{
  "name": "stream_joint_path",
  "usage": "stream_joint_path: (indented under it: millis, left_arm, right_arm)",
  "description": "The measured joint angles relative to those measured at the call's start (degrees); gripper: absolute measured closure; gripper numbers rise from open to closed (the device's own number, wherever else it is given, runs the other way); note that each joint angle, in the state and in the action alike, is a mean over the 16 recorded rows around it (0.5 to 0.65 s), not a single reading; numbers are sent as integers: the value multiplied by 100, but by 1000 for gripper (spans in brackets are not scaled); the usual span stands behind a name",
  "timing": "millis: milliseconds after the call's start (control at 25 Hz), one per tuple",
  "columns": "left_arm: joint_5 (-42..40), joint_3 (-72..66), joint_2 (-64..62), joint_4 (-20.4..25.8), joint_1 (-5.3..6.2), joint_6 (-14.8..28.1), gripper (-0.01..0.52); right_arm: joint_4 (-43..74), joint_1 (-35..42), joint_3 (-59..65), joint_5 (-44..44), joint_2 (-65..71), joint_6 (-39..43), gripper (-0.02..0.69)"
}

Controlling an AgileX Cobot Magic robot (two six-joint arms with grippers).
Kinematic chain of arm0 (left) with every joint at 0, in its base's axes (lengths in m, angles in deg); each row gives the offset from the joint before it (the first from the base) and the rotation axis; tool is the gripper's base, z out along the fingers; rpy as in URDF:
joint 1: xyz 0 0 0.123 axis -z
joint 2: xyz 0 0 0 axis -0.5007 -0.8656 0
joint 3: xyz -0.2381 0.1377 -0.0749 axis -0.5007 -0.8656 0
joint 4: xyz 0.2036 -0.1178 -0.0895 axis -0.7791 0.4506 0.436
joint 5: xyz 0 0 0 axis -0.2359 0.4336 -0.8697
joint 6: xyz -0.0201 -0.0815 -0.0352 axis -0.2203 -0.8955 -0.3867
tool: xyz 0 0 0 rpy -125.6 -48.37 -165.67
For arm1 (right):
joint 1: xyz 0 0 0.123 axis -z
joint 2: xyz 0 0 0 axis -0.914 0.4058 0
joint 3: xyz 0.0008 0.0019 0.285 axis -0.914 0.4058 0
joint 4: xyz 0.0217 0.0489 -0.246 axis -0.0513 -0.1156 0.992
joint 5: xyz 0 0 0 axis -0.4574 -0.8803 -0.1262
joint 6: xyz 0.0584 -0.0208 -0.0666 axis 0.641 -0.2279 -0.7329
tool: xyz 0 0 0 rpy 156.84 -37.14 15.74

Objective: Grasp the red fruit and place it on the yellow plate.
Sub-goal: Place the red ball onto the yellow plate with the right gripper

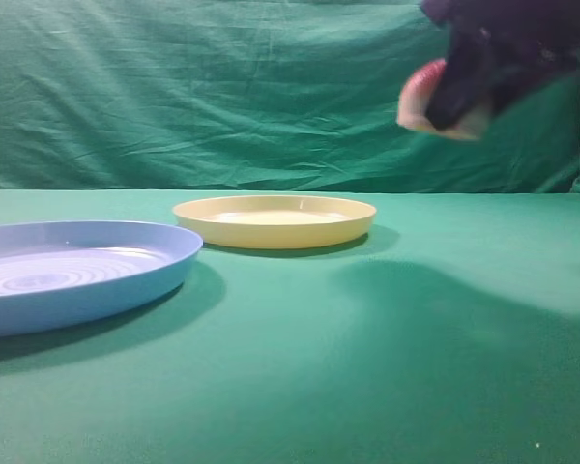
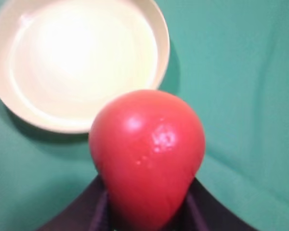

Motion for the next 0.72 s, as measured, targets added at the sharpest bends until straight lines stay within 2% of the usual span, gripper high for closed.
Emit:
stream_joint_path:
  millis: [160, 280, 520, 720]
  left_arm:
    - [0, 0, 0, 0, 0, 0, 357]
    - [0, 0, 0, 0, 0, 0, 357]
    - [0, 0, 0, 0, 0, 0, 357]
    - [0, 0, 0, 0, 0, 0, 357]
  right_arm:
    - [4, -191, -574, 41, 663, -53, 443]
    - [5, -283, -841, 34, 1117, -87, 397]
    - [19, -340, -1095, -16, 1650, -163, 234]
    - [96, -334, -1153, -74, 1541, -202, 99]
